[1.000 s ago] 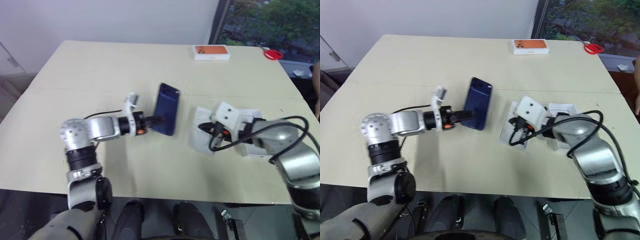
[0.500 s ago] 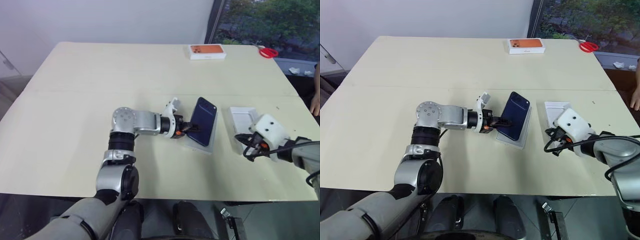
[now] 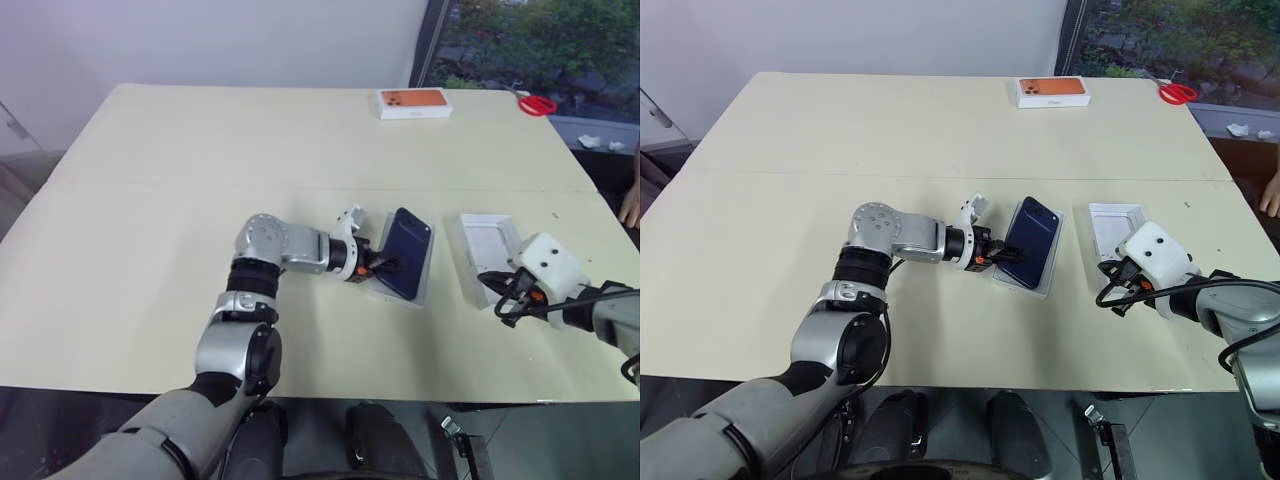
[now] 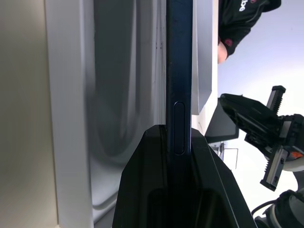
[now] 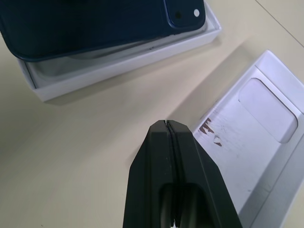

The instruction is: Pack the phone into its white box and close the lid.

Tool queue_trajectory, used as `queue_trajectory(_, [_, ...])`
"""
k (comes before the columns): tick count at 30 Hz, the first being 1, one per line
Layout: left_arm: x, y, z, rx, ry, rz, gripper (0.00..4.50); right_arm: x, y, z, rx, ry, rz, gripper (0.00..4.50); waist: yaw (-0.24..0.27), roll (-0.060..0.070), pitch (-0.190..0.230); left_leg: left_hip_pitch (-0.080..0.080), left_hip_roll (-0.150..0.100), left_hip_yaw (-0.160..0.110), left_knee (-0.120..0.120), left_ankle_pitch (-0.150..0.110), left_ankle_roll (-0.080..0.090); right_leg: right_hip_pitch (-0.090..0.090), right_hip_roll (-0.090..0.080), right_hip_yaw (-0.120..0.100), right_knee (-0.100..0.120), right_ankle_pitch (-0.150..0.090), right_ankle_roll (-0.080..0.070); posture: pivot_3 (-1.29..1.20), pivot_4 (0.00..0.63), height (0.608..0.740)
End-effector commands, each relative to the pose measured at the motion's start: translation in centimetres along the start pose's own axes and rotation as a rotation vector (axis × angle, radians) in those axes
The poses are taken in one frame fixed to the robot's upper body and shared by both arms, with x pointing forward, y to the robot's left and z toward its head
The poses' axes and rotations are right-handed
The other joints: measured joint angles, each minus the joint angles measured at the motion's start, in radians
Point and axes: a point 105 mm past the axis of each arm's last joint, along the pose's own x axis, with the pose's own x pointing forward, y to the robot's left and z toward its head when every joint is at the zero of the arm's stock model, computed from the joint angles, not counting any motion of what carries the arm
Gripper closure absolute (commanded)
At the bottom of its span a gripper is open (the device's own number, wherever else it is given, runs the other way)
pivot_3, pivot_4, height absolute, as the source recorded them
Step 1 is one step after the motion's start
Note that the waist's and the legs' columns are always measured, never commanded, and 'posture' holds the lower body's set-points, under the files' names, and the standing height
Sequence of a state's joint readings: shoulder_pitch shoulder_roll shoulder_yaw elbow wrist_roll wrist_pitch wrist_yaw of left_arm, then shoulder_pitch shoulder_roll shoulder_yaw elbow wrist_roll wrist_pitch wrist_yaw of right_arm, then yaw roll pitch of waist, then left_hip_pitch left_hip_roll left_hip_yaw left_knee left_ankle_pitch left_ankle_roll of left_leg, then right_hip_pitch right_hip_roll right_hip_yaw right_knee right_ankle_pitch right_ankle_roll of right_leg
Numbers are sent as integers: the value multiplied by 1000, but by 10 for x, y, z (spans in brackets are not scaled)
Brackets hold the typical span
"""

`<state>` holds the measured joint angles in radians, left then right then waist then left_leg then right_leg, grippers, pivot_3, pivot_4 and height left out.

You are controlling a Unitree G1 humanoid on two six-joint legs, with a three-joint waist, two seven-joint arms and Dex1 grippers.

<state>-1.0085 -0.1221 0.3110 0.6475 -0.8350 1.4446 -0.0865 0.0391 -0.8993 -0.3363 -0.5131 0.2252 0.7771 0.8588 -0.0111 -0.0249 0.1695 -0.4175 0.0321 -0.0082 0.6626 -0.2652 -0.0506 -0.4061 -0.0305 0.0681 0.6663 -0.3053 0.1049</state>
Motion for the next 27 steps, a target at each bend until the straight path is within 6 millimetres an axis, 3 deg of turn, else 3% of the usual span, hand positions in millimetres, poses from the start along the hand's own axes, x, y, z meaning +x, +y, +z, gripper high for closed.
queue_trajectory(1, [1,-22,8,47,-22,-68,3260,-8,-1,18,-31,-75,4,4500,0,0,0,0,0,0,0,0,0,0,0,0,0,0,0,0,150,726])
queue_trajectory(7, [1,-21,9,49,-20,-72,242,-9,9,24,2,-121,51,4500,0,0,0,0,0,0,0,0,0,0,0,0,0,0,0,0,150,726])
queue_trajectory(8, [1,-22,9,50,-20,-73,21,-10,9,24,3,-121,52,4500,1,0,0,0,0,0,0,0,0,1,0,0,0,0,0,0,150,726])
queue_trajectory(11, [-3,-22,9,61,-17,-75,21,-9,10,24,3,-121,51,4500,0,0,0,1,0,0,0,0,0,2,0,0,0,0,0,0,150,726])
queue_trajectory(19, [-43,-17,7,150,-36,-50,21,-9,10,28,-4,-130,53,4500,-1,1,0,2,0,0,0,0,0,1,0,0,1,0,1,0,150,726])
queue_trajectory(22, [-70,-16,15,216,-105,-35,21,-7,9,30,-8,-138,59,4500,-2,1,0,2,1,0,0,0,0,2,0,0,1,0,1,0,150,726])
queue_trajectory(24, [-76,-17,17,233,-120,-37,21,-6,9,30,-7,-140,60,4500,-1,1,0,2,1,0,0,1,-1,1,0,0,2,0,1,0,150,726])
queue_trajectory(27, [-97,-13,22,338,-165,75,21,-2,9,29,-3,-138,65,4500,1,1,0,2,1,0,0,1,-1,2,0,0,2,0,1,0,150,726])
